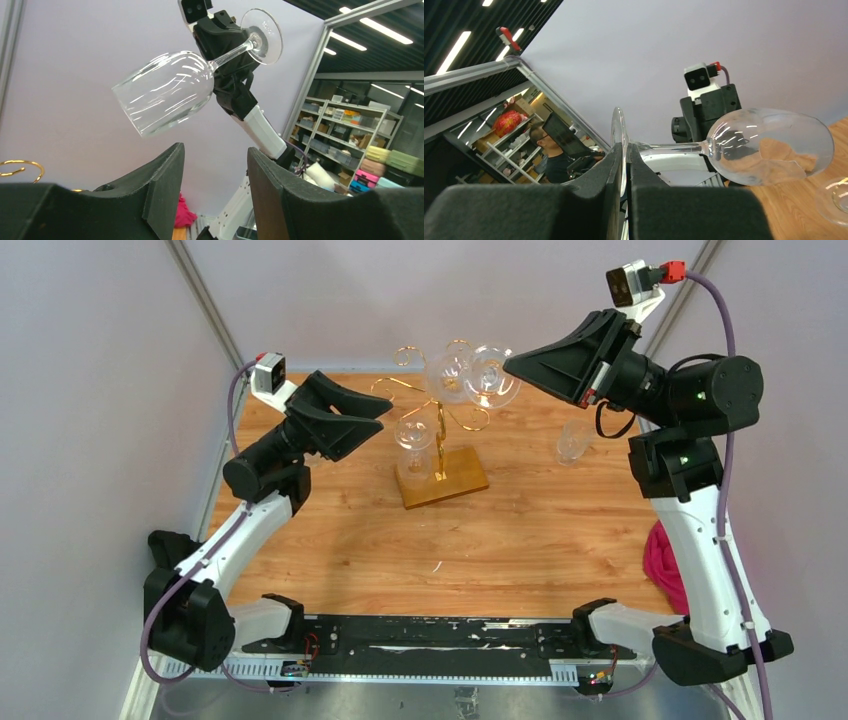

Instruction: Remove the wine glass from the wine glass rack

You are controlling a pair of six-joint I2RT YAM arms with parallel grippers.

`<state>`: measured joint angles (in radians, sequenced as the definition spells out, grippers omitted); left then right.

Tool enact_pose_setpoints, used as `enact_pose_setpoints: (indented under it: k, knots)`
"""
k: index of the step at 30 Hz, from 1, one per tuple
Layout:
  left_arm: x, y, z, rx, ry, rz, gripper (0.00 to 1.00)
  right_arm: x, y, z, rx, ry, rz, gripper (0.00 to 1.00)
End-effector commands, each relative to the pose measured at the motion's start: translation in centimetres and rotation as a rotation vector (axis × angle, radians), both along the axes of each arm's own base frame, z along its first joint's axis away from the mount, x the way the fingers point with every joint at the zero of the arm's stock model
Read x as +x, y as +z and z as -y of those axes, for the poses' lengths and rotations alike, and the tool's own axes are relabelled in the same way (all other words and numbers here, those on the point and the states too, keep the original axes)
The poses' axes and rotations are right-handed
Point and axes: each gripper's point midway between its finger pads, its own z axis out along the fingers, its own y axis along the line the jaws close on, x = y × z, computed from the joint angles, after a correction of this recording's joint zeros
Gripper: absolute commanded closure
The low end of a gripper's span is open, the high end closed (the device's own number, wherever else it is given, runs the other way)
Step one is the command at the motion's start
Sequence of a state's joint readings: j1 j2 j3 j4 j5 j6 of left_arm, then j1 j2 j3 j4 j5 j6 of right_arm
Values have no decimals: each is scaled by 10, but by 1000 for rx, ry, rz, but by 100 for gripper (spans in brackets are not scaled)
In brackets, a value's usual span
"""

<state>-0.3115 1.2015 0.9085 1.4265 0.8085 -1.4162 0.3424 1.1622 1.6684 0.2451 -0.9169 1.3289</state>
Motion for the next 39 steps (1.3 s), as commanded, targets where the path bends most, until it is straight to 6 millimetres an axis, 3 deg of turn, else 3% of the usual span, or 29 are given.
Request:
enact_pose_setpoints:
  k: [1,11,18,28,34,39]
  knots:
    - [-23,13,-10,-38,-28,100,45,-39,31,4,64,50,141,100]
    - [-5,6,-6,-40,-29,46,44,-46,23,-27,62,146,125,100]
    - [-3,5,-5,-42,-27,40,44,-49,19,-33,61,166,111,100]
    - [5,-4,-5,-40,-16,4,44,-61,33,-23,31,104,175,100]
    - [7,-1,-6,-49,-19,0,44,-53,20,-29,19,116,137,100]
    - [-5,14,-9,-64,-29,39,44,-40,5,-41,42,166,75,100]
